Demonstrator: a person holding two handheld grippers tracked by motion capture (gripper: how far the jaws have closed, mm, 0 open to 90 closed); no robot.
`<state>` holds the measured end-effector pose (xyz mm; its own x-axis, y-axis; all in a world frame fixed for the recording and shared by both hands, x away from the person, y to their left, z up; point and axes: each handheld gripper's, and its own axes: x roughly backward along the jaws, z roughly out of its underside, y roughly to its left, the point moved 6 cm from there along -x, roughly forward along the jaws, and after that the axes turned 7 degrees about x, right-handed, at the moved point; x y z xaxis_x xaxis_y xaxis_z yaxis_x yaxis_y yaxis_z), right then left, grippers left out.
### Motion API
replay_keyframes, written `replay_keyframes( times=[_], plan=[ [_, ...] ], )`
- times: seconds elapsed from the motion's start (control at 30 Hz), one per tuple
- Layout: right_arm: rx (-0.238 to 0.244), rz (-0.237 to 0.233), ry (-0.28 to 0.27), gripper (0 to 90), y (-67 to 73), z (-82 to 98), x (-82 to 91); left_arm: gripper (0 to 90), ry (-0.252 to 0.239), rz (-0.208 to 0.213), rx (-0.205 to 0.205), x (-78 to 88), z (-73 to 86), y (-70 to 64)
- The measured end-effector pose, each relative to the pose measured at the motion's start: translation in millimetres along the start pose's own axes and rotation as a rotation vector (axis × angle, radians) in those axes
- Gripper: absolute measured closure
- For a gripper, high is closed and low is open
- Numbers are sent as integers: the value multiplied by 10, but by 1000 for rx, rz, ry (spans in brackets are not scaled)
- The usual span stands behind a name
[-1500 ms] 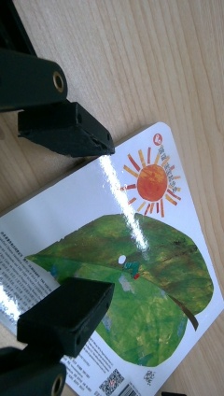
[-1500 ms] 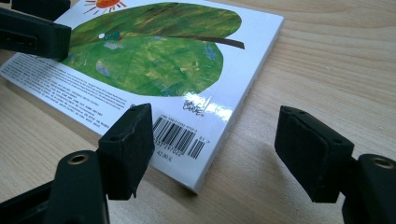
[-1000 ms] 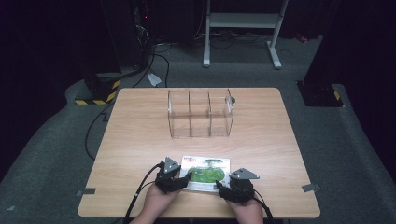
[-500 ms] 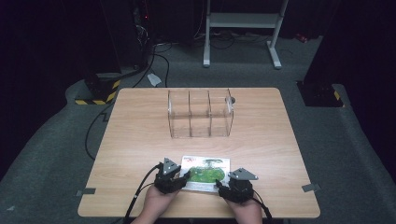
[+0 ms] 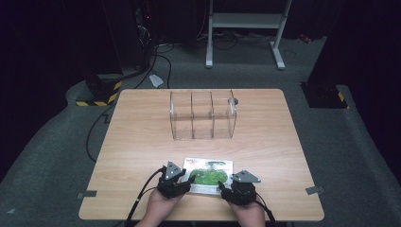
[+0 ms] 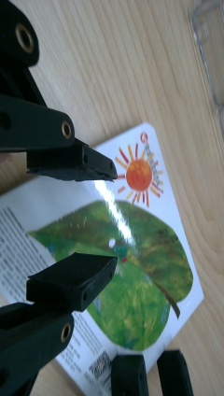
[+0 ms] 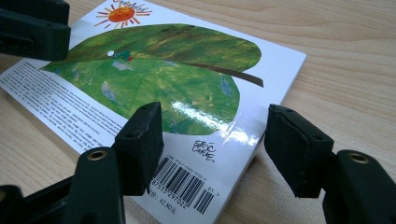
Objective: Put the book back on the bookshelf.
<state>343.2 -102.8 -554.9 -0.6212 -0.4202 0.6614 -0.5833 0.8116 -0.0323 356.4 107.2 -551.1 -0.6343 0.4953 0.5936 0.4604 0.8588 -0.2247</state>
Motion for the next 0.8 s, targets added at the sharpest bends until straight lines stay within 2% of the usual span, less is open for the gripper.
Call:
replay_keyframes(
  times=[0.13,0.23,0.3,0.37,0.43,0.5,0.53,0.57,0.67,0.77,0.8],
  plan=[
    [-1,-3,1,386,-2,-2,1,476,14,-12,20,-7,16,81],
    [-3,16,-15,376,-17,-11,78,459,26,-16,22,-15,40,108],
    [-20,11,-22,343,-25,3,149,453,32,-9,32,-16,53,101],
    [-50,-9,3,302,1,86,202,438,44,8,40,-29,71,81],
    [-55,-17,19,294,45,121,206,438,50,25,50,-41,76,50],
    [-55,-20,35,286,72,137,192,433,50,23,59,-46,80,31],
    [-58,-30,61,272,98,154,170,427,49,16,48,-47,78,33],
    [-66,-52,91,259,129,174,130,428,50,22,54,-48,81,21],
    [-54,-41,83,258,148,145,87,438,44,4,62,-51,71,22],
    [-47,-45,77,261,120,117,49,451,34,6,78,-51,39,49],
    [-50,-45,79,261,112,105,37,454,28,5,72,-45,24,59]
  ],
)
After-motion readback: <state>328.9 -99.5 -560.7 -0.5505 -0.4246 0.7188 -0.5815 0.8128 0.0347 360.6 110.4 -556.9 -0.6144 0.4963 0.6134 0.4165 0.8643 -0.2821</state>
